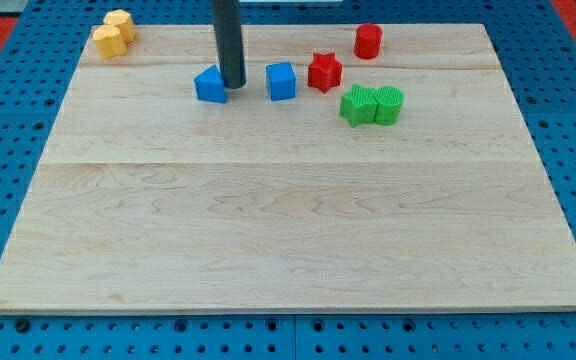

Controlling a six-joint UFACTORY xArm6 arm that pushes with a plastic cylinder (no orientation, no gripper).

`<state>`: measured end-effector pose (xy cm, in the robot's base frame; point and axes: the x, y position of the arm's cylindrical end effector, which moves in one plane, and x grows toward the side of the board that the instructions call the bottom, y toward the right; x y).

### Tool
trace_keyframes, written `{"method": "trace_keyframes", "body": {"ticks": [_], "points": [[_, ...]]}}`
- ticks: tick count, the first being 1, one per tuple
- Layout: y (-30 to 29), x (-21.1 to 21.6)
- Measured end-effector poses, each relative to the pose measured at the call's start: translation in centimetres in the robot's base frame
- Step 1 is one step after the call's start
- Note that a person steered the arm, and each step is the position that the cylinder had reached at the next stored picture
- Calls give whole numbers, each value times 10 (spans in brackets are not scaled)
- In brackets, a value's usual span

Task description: Move the blue cube along with the blue triangle to the center left

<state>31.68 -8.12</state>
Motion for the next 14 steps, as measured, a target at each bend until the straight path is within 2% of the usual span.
{"method": "trace_keyframes", "body": {"ticks": [1, 2, 3, 6, 7, 8, 9, 10, 13, 14], "points": [[-11, 12], [4, 7], [48, 0], [93, -68], [128, -82], [166, -82], [170, -70], [155, -61], [57, -44], [53, -41]]}}
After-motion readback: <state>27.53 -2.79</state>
